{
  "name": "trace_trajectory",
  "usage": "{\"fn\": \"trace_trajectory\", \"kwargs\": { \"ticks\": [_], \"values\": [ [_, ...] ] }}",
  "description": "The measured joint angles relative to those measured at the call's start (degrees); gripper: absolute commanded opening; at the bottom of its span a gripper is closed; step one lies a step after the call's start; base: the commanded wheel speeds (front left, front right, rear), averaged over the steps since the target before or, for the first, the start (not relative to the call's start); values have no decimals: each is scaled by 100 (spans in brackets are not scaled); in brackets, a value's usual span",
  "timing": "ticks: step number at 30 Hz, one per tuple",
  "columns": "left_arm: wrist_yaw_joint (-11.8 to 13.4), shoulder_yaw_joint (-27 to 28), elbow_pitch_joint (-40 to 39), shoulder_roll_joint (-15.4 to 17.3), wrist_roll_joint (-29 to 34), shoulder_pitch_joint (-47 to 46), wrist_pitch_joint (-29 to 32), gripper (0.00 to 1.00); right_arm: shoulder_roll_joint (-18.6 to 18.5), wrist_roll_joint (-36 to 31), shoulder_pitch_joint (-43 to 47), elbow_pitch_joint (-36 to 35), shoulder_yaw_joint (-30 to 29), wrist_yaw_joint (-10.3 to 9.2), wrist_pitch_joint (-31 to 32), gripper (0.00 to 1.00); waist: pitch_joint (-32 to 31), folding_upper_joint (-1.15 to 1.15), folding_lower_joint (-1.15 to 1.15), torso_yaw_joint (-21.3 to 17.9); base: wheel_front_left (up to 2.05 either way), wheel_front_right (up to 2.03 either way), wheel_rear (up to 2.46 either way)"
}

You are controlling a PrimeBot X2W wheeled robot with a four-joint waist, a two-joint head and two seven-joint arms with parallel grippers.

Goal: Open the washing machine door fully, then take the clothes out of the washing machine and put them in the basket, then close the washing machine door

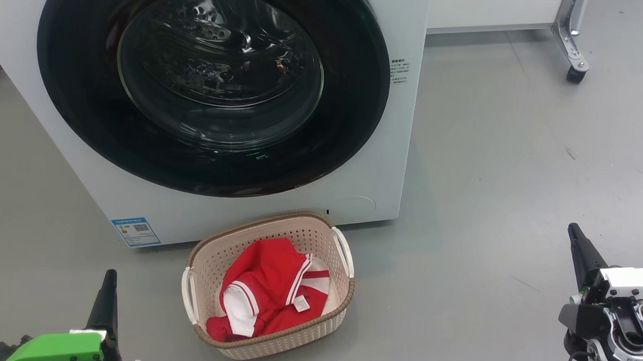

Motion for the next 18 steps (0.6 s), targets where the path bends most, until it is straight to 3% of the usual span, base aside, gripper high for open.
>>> {"fn": "trace_trajectory", "kwargs": {
  "ticks": [18],
  "values": [
    [0,3,7,0,0,-1,25,0,0,0,-2,5,-2,0,0,0,0,0,0,0,0,0,0]
  ]
}}
